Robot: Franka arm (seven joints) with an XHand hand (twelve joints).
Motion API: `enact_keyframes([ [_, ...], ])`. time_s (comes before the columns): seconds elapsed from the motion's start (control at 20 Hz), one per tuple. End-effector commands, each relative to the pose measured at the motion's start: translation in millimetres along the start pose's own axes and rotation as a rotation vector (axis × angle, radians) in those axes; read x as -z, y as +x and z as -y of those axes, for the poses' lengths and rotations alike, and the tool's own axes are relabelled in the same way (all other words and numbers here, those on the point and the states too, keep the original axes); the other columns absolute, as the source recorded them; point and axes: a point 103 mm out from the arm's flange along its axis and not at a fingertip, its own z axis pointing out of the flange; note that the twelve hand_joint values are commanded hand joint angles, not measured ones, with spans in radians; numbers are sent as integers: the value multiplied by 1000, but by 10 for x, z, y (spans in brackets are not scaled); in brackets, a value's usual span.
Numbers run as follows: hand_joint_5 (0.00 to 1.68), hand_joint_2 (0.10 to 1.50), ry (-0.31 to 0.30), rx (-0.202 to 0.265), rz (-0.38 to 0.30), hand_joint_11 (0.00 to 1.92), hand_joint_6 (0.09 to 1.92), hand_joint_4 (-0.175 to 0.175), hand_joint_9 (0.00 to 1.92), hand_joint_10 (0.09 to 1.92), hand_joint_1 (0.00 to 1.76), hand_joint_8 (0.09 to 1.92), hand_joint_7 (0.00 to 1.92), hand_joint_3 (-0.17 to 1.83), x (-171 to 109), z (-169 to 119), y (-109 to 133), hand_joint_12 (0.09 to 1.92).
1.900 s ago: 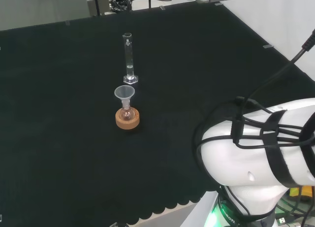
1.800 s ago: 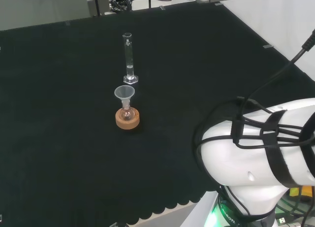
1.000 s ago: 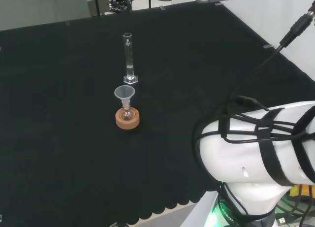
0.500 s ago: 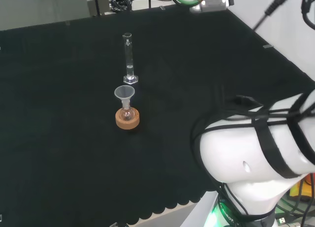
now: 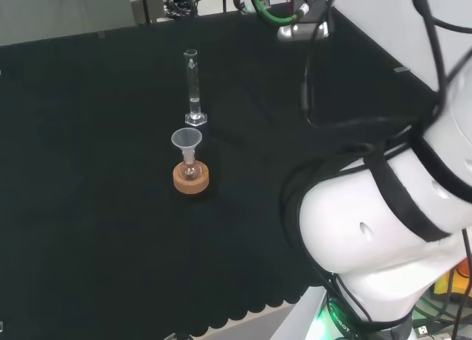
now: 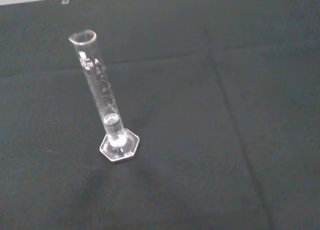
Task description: Pick up the graduated cylinder.
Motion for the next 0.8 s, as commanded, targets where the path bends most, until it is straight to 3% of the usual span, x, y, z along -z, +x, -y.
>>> enact_keyframes([
  [0.05,221,1333,-32,60,-102,68,87,-47,507,87,215,530,86,-28,-617,-868,-123,1393],
  [0.2,229,1313,-15,93,-113,79,87,-51,498,129,245,591,90,-43,-862,-1007,-87,1391],
  [0.45,233,1294,28,117,-130,89,87,-53,312,609,282,637,81,-81,-1207,-1177,-23,1399],
  [0.8,230,1270,53,135,-179,102,87,-54,282,674,316,632,52,-101,-1541,-1326,30,1401],
])
